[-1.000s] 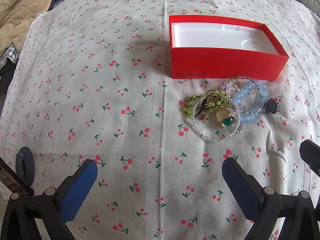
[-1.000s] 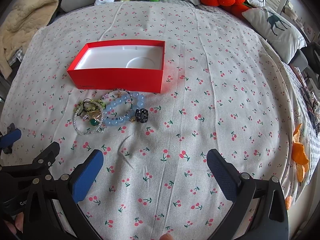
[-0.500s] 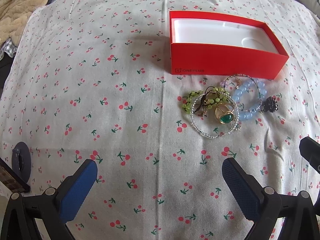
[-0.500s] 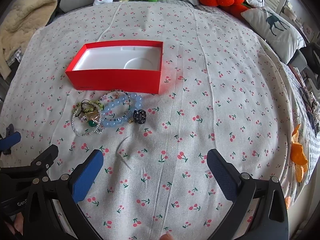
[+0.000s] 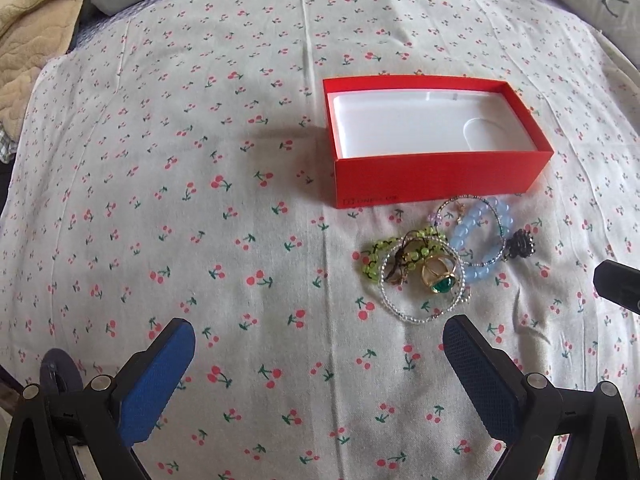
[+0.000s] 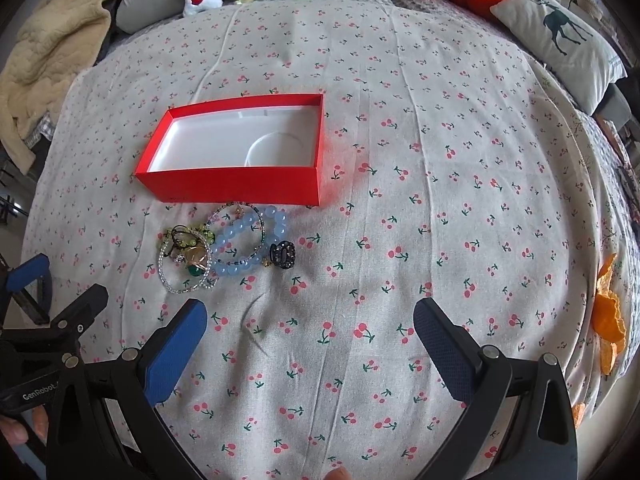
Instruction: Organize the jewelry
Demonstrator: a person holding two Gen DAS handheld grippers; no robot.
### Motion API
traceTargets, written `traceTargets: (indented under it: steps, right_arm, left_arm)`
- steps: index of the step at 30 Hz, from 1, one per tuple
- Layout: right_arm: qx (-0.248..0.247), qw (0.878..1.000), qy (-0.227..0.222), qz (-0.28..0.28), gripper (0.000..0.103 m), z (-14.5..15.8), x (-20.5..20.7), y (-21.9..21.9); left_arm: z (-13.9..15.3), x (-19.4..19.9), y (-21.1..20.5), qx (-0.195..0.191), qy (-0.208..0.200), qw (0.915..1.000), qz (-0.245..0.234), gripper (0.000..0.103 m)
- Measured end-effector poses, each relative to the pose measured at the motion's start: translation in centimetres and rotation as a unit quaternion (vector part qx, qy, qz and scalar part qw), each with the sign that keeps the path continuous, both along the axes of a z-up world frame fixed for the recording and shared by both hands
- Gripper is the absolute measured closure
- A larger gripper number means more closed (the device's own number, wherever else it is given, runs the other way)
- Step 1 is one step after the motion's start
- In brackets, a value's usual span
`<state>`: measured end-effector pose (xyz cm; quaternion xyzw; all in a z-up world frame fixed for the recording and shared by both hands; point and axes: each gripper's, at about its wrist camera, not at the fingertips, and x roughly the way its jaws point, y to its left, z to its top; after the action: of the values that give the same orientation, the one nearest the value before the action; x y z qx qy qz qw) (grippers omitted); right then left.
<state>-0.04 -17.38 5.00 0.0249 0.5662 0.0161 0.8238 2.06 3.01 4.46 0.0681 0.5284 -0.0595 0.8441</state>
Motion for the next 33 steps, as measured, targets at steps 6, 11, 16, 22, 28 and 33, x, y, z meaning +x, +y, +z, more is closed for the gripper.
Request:
traceTargets:
  steps: [6,11,16,22,28,33]
  right_arm:
    - [0.039,0.999,0.016,-0.01,0.009,-1.4,2.4,-1.1]
    - [0.09,0.995,0.047,-0.017,0.034,-4.3,3.9,-1.9]
    - [0.116,0.991,0.057,-0.023,0.05,-6.0,5.1,-2.1]
    - [0.13,0.991,0.043,-0.009,0.057,-6.9,6.3,-1.0]
    - [0.098,0.995,0.033,-0.002,0.063,-7.3,6.5,-0.3]
    - [0.06,0.998,0.024,0.017,0.08,-7.4,6.6,0.8]
  left_arm:
    - [-1.1,3.0,1.4,-0.07,0.054,0.9961,-0.002,0.019]
    - [-4.0,4.3,2.0,-0.14,0.081,0.9868,0.012,0.034]
    - [-6.4,5.3,1.1,-0.163,0.122,0.979,0.009,0.069]
    - [-7.7,5.7,-0.8,-0.149,0.144,0.9782,0.001,0.082]
    - [-8.3,5.6,-2.6,-0.098,0.138,0.9855,-0.013,0.091]
    - [-8.2,5.4,-3.4,-0.078,0.133,0.9879,-0.02,0.1]
